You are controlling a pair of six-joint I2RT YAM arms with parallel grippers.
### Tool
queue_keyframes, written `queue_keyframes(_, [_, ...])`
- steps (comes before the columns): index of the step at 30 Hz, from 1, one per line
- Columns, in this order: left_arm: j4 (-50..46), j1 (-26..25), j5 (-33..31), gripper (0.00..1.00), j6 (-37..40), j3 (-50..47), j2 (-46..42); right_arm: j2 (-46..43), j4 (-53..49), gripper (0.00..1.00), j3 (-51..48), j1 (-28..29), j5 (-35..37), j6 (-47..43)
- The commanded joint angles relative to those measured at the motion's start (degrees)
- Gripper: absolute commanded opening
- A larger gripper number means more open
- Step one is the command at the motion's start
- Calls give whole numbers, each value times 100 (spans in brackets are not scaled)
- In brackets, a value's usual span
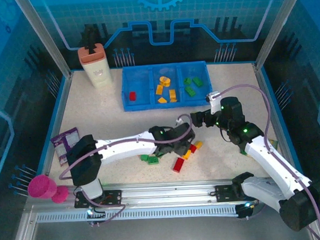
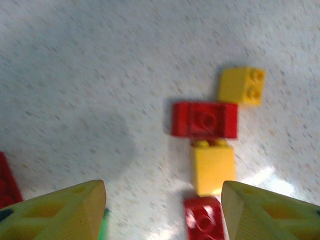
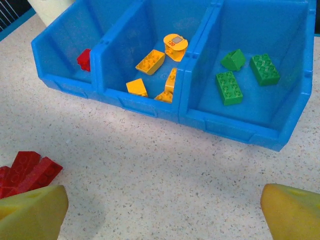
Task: Sort the legos into containers by color
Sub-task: Pick up the lego from the middle-left of the table.
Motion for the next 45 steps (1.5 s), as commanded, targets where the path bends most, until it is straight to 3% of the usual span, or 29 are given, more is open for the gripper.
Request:
queue_keyframes(1, [149, -172, -73, 64, -654, -101, 175, -108, 86, 100, 52, -48, -155, 137])
queue_keyframes(18, [165, -314, 169, 63, -754, 283, 1121, -29, -189, 100, 232, -111, 42, 227])
queue_keyframes(32, [197, -313, 614, 56, -683, 582, 1657, 50, -170, 100, 205, -208, 5, 211])
queue_keyframes(41, [48, -316, 460, 28, -644, 662, 1626, 120, -140, 100, 177, -262, -22, 208])
queue_keyframes(45, [-92, -240, 124, 24, -538, 572, 1109, 129, -128, 100, 166, -287, -6, 217])
